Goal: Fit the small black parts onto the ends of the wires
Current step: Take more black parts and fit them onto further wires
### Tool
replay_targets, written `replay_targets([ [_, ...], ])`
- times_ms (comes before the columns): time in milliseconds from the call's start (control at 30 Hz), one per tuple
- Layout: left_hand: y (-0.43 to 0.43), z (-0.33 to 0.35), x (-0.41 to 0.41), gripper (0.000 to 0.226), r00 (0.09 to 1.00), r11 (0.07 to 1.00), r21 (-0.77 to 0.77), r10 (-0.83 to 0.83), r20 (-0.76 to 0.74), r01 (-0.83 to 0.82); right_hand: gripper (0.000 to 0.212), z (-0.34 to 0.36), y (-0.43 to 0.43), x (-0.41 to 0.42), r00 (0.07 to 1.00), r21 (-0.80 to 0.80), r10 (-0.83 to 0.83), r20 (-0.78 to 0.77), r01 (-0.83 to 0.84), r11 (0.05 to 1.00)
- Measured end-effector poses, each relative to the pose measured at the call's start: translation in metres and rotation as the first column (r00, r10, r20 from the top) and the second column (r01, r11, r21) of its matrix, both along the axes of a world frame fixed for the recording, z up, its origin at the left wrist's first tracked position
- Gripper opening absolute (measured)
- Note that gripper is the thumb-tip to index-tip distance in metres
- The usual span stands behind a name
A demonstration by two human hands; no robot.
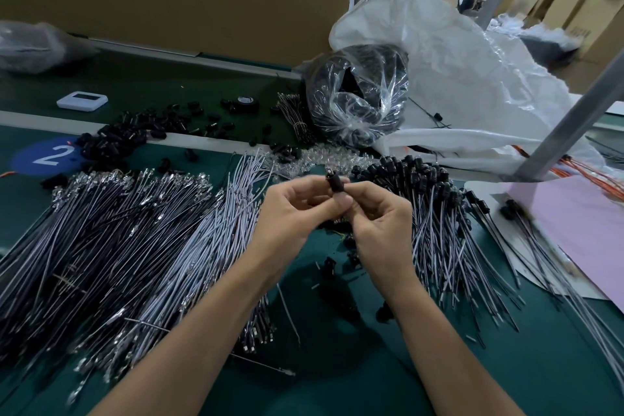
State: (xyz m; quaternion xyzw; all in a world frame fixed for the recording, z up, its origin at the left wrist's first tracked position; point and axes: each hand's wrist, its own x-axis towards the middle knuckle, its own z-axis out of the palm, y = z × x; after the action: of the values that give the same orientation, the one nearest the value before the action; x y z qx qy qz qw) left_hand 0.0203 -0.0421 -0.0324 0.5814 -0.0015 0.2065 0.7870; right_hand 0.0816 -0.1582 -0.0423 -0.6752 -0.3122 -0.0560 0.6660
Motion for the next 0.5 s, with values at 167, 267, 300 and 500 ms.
replay_targets([
  [167,-0.0034,0.0011,0.0009,0.026,0.995,0.994,-0.075,0.085,0.060,-0.080,0.013,-0.0010,0.0023,-0.0020,0.999,0.060,0.030,-0.029,-0.029,0.998],
  [267,-0.0065,0.0039,-0.0004,0.021,0.988,0.990,-0.093,0.113,0.101,-0.104,0.007,-0.0012,0.0041,-0.0045,0.998,0.093,0.054,-0.040,-0.050,0.994],
  [300,-0.0074,0.0049,-0.0008,0.022,0.987,0.989,-0.106,0.119,0.107,-0.107,0.007,-0.0012,0.0042,-0.0051,0.996,0.105,0.068,-0.048,-0.063,0.992],
  [500,-0.0076,0.0092,-0.0034,0.024,0.977,0.985,-0.101,0.155,0.149,-0.141,0.006,0.0011,0.0052,-0.0078,0.980,0.172,0.182,-0.078,-0.166,0.971],
])
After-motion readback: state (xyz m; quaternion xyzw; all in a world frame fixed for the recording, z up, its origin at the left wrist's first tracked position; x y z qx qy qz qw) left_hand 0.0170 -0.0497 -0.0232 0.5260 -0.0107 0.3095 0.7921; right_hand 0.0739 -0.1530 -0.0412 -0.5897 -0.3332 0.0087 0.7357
